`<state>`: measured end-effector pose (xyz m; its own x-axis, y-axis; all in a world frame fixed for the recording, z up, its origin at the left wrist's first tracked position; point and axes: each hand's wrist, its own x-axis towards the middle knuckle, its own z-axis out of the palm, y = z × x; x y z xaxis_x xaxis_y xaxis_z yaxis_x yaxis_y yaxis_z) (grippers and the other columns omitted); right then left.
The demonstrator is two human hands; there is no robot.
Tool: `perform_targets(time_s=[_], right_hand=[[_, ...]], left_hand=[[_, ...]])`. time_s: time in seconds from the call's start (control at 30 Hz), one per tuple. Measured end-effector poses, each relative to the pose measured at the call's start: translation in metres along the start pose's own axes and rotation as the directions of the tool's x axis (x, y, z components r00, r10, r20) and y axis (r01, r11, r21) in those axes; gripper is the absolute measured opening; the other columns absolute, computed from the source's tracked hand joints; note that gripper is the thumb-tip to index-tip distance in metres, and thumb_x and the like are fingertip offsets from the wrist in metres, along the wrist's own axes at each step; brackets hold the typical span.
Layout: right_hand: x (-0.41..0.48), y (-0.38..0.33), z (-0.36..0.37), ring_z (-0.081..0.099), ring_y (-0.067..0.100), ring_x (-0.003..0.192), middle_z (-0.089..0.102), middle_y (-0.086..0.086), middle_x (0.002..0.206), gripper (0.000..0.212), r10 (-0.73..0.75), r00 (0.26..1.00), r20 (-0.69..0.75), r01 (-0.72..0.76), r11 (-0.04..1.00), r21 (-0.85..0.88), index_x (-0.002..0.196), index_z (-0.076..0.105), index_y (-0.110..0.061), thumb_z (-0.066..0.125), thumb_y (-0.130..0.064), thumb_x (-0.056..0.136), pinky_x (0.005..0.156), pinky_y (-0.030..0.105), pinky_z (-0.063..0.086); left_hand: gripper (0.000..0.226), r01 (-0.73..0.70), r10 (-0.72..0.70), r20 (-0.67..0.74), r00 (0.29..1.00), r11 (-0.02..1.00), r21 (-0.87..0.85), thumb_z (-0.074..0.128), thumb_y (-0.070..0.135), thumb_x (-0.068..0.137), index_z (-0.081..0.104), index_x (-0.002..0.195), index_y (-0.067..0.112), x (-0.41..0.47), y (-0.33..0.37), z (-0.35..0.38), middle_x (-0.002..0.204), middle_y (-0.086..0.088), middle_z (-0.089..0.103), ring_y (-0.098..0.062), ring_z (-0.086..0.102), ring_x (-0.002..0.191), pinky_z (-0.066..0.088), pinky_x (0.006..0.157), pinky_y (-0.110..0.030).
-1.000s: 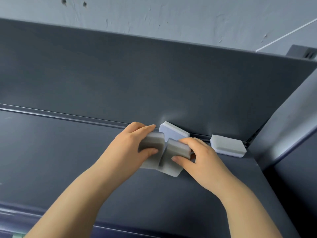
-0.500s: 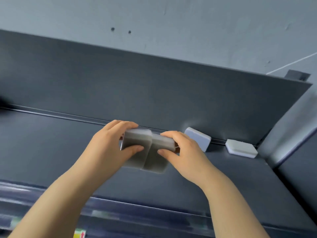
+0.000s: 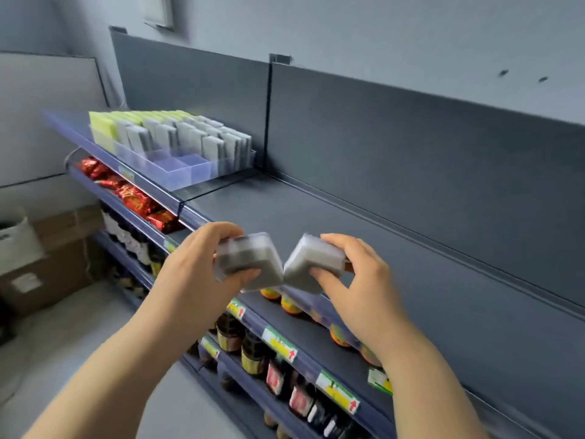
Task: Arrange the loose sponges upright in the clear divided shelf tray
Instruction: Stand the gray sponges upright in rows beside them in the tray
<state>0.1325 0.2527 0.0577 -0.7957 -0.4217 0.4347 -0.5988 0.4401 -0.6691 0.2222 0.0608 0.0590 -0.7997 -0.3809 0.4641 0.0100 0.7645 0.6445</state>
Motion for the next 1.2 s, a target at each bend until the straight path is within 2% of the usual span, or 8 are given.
perform_targets(time_s=[0.07,0.33,0.5,0.67,0.87,0.93,1.03,1.2], right_hand=[[0.015,-0.008,0.018,0.05,-0.004,0.096,0.054,-0.018,0.109,0.039,-0.01,1.0,0.004,0.01,1.0,0.021,0.115,0.055,-0.032,0.069,-0.023,0.08,0.081,0.006,0.04],[0.082,-0.006,0.1,0.049,-0.007,0.099,0.053,-0.02,0.107,0.036,0.001,1.0,-0.008,0.0,0.993,0.122,0.115,0.056,-0.029,0.068,-0.023,0.081,0.074,-0.002,0.036],[0.158,-0.005,0.164,0.048,-0.007,0.098,0.05,-0.025,0.107,0.036,0.025,1.0,-0.014,-0.021,0.973,0.231,0.115,0.053,-0.034,0.066,-0.024,0.083,0.076,0.0,0.037],[0.246,-0.014,0.207,0.053,0.002,0.097,0.054,-0.018,0.108,0.036,0.05,0.998,-0.029,-0.039,0.949,0.312,0.119,0.053,-0.03,0.063,-0.025,0.085,0.077,0.004,0.041],[0.308,-0.016,0.246,0.054,0.004,0.098,0.056,-0.012,0.108,0.033,0.065,0.997,-0.038,-0.051,0.953,0.299,0.115,0.054,-0.03,0.064,-0.022,0.084,0.074,0.002,0.038],[0.323,-0.018,0.254,0.053,0.002,0.098,0.056,-0.013,0.109,0.033,0.069,0.996,-0.054,-0.05,0.954,0.296,0.114,0.053,-0.034,0.063,-0.024,0.084,0.077,0.004,0.04],[0.343,-0.023,0.263,0.054,0.001,0.101,0.058,-0.014,0.11,0.032,0.073,0.99,-0.122,-0.034,0.955,0.295,0.114,0.052,-0.036,0.063,-0.029,0.085,0.08,0.009,0.043],[0.373,-0.04,0.284,0.054,-0.001,0.104,0.058,-0.021,0.11,0.033,0.087,0.96,-0.267,-0.021,0.971,0.239,0.104,0.05,-0.047,0.062,-0.024,0.084,0.08,0.005,0.04]], left_hand=[[0.053,-0.027,0.029,-0.043,0.999,0.999,0.046,0.078,0.024,0.07,0.055,0.118,0.028,0.005,-0.019,-0.015,0.101,0.021,0.051,-0.005,0.052,0.091,0.042,0.078,-0.022],[0.047,-0.1,0.106,-0.032,0.994,0.983,0.151,0.08,0.016,0.068,0.062,0.111,0.015,0.056,-0.095,-0.028,0.102,0.013,0.054,0.006,0.041,0.089,0.032,0.079,0.004],[0.047,-0.147,0.158,-0.021,0.987,0.955,0.258,0.081,0.015,0.065,0.063,0.108,0.01,0.134,-0.146,-0.042,0.102,0.01,0.055,0.006,0.041,0.088,0.027,0.085,0.005],[0.047,-0.139,0.172,-0.082,0.982,0.941,0.309,0.08,0.021,0.066,0.063,0.11,0.013,0.221,-0.18,-0.068,0.1,0.012,0.054,0.006,0.041,0.086,0.035,0.076,0.001],[0.05,-0.157,0.19,-0.079,0.979,0.938,0.31,0.075,0.031,0.068,0.061,0.113,0.015,0.286,-0.222,-0.084,0.101,0.014,0.054,0.003,0.044,0.073,0.037,0.068,-0.004],[0.049,-0.165,0.198,-0.087,0.976,0.941,0.294,0.076,0.031,0.068,0.061,0.113,0.017,0.309,-0.236,-0.091,0.101,0.014,0.055,0.004,0.045,0.081,0.036,0.074,0.001],[0.045,-0.216,0.257,-0.11,0.96,0.932,0.293,0.076,0.026,0.07,0.06,0.11,0.014,0.35,-0.252,-0.105,0.097,0.014,0.054,0.007,0.04,0.084,0.028,0.079,0.005],[0.041,-0.288,0.304,-0.046,0.951,0.933,0.218,0.076,0.026,0.071,0.058,0.106,0.017,0.42,-0.281,-0.119,0.084,0.022,0.051,-0.001,0.043,0.078,0.03,0.069,0.0]])
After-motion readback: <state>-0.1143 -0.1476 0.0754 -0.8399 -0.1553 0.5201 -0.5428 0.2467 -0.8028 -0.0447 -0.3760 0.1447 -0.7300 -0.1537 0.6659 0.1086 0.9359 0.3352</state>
